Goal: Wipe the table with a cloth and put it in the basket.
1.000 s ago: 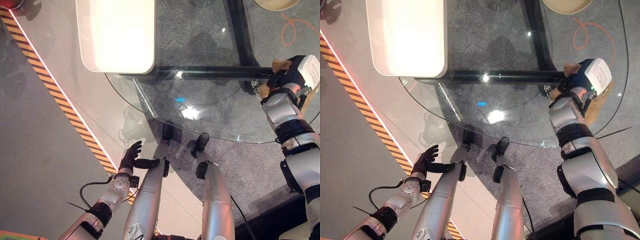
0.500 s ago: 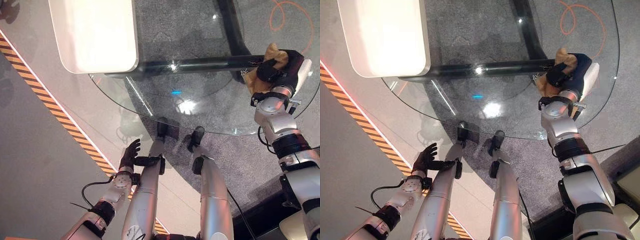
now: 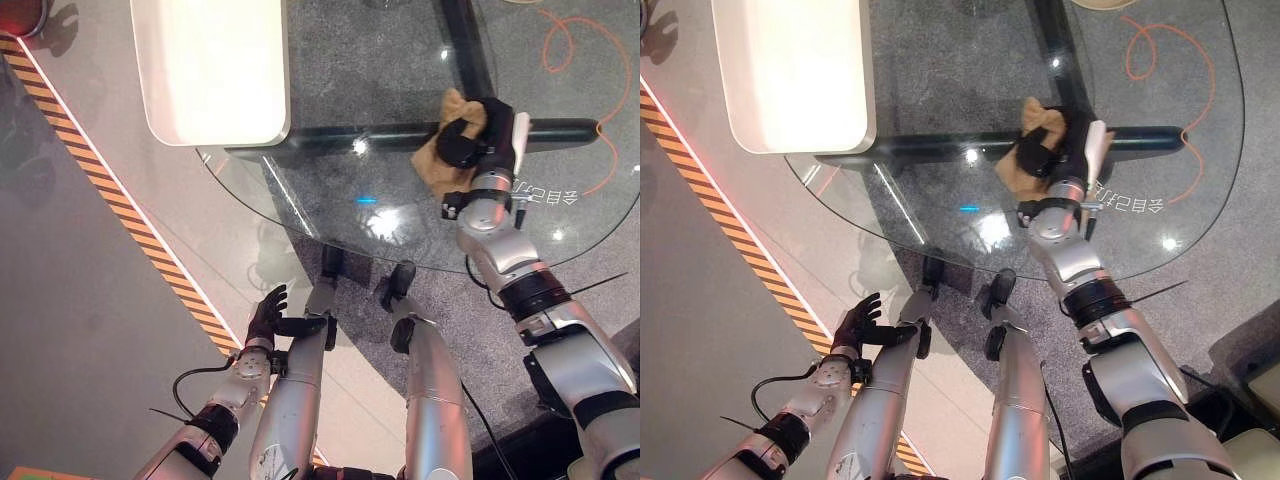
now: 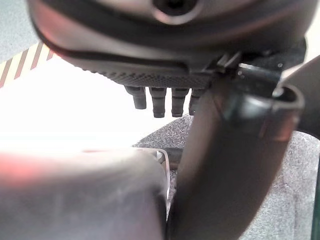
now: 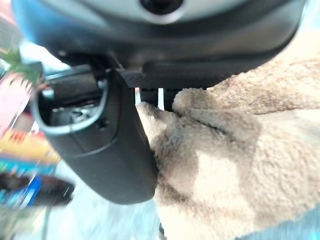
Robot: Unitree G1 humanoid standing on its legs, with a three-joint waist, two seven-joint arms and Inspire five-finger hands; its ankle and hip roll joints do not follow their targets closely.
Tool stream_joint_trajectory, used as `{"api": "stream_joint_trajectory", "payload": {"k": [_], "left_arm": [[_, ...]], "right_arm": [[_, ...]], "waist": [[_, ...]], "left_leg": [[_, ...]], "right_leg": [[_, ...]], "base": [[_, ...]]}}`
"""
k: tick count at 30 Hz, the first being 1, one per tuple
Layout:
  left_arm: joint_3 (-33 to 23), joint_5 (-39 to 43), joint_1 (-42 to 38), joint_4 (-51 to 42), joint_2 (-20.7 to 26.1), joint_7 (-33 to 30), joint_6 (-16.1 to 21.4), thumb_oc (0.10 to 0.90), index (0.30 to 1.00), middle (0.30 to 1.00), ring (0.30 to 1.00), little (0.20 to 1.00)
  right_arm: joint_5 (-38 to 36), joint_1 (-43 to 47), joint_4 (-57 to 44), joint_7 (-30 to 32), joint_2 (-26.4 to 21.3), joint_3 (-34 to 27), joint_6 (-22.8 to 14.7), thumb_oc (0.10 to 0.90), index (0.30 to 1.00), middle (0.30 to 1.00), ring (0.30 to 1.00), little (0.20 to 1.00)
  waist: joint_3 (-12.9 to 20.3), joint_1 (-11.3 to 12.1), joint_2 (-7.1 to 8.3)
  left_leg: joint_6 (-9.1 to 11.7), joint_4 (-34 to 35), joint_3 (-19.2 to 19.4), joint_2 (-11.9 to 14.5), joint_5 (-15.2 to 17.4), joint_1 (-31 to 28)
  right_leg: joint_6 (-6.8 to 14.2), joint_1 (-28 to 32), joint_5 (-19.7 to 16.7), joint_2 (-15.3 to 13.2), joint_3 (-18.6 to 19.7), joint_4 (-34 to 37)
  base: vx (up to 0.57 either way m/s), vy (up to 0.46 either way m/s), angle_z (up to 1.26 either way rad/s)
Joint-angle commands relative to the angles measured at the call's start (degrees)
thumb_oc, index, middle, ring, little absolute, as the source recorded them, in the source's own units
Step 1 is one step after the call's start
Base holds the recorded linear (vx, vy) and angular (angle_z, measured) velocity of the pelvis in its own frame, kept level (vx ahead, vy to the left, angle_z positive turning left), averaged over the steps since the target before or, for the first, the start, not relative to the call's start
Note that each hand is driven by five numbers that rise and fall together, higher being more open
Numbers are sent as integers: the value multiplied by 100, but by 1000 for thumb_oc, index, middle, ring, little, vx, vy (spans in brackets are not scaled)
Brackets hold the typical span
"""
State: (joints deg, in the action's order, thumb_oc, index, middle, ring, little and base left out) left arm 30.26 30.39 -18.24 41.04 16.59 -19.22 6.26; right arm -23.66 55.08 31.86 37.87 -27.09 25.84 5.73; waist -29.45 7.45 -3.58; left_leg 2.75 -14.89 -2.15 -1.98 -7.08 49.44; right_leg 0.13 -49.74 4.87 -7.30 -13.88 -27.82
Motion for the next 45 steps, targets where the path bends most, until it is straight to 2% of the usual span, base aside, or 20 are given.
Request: {"api": "stream_joint_trajectory", "payload": {"k": [1,8,12,18,20,25,33,37,45], "left_arm": [[340,-134,471,-255,-28,-14,-50,800,900,900,900,900],[383,-133,453,-349,11,9,-76,800,900,900,900,900],[430,-177,486,-419,54,37,-79,800,900,900,900,900],[442,-222,535,-409,127,112,-20,800,900,900,900,900],[420,-240,542,-440,178,149,-23,800,900,900,900,900],[411,-205,541,-524,315,231,-46,800,900,900,900,900],[401,-221,651,-567,405,277,22,800,900,900,900,900],[390,-190,678,-574,444,293,23,800,900,900,900,900],[387,-182,683,-520,463,328,99,800,900,900,900,900]], "right_arm": [[91,494,-806,-825,565,459,-264,100,300,300,300,200],[154,585,-722,-1259,788,790,33,100,300,300,300,200],[154,584,-589,-1621,813,1013,54,100,300,300,300,200],[-32,679,-376,-2338,835,1245,-145,100,300,300,300,200],[-337,694,-381,-2950,840,1352,-237,100,300,300,300,200],[-595,696,-483,-3613,830,1514,-353,100,300,300,300,200],[-446,680,-400,-3860,774,1585,-433,100,300,300,300,200],[-350,678,-396,-4017,718,1637,-306,100,300,300,300,200],[-177,659,-201,-3622,537,1583,-169,100,300,300,300,200]], "waist": [[-34,321,-231],[-34,435,-238],[-34,501,-253],[-34,578,-255],[-34,603,-242],[-34,629,-221],[-34,660,-207],[-34,654,-191],[-34,616,-188]], "left_leg": [[-370,-725,239,-401,1003,-6],[-346,-748,195,-408,961,101],[-337,-739,161,-418,940,148],[-315,-774,120,-418,937,206],[-303,-774,109,-417,922,209],[-282,-819,107,-396,921,226],[-284,-803,78,-374,909,235],[-276,-804,77,-369,902,242],[-290,-783,97,-357,903,226]], "right_leg": [[685,-3,-550,-172,222,534],[716,-51,-583,-237,132,548],[723,-72,-590,-273,83,553],[746,-83,-611,-304,38,577],[754,-64,-622,-314,11,595],[766,-51,-627,-342,-24,591],[770,-50,-640,-345,-60,601],[765,-49,-645,-332,-62,615],[757,-40,-664,-309,-50,640]], "base": [[16,27,12],[9,7,8],[1,0,1],[0,-5,1],[1,-30,5],[1,-16,3],[3,-20,14],[1,-11,8],[-1,-5,1]]}}
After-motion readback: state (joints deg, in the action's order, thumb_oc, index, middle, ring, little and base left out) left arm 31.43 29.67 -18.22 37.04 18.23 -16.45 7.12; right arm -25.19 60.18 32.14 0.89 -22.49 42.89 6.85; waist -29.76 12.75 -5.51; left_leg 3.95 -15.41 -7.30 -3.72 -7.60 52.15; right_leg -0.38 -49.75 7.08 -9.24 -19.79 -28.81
